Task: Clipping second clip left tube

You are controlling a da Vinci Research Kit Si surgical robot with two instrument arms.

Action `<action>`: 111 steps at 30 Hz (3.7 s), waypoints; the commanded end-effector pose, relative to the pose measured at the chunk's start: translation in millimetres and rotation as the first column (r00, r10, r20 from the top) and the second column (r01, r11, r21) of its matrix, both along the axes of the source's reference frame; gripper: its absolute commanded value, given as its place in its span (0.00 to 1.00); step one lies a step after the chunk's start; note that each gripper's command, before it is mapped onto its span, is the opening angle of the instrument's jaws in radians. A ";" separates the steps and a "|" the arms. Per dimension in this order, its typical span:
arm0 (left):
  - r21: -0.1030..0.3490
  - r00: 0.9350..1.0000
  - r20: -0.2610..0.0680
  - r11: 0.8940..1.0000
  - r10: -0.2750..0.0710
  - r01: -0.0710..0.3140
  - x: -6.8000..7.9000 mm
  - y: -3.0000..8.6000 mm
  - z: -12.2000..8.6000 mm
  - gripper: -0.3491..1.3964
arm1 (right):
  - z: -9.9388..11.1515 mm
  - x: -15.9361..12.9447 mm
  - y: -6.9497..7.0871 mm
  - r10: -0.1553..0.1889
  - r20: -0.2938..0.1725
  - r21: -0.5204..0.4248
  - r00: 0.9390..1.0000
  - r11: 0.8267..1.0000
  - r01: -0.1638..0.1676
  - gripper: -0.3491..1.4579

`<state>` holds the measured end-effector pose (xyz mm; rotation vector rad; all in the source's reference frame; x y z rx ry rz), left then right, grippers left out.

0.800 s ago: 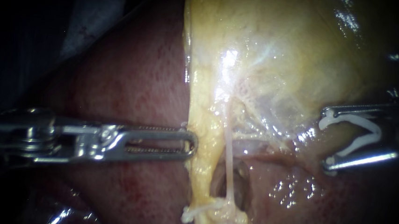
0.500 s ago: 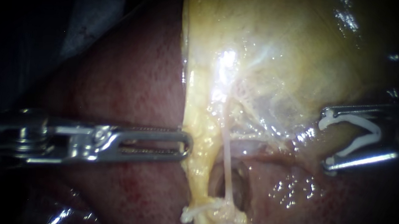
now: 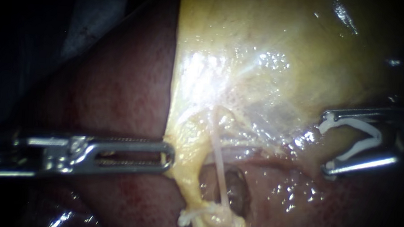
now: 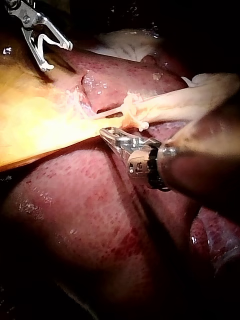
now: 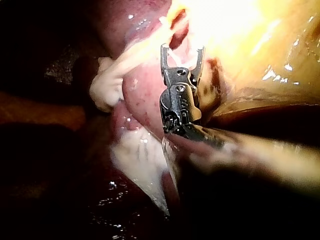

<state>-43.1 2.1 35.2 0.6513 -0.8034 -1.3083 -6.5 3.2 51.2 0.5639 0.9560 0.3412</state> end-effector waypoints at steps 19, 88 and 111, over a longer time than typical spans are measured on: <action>0.002 1.000 0.002 1.000 -0.004 0.004 -0.3 0.2 -0.3 0.00 | 2.4 7.0 -6.2 -0.026 -0.027 0.136 0.999 0.990 0.030 0.52; -0.002 1.000 -0.008 1.000 -0.017 0.017 -1.3 -0.7 -1.7 0.00 | 14.8 18.8 -12.9 -0.119 -0.073 0.178 0.990 0.975 0.131 0.48; -0.003 1.000 -0.008 1.000 -0.018 0.018 -1.4 -0.8 -1.6 0.00 | 15.3 18.3 -11.9 -0.085 -0.049 0.231 0.995 0.969 0.094 0.00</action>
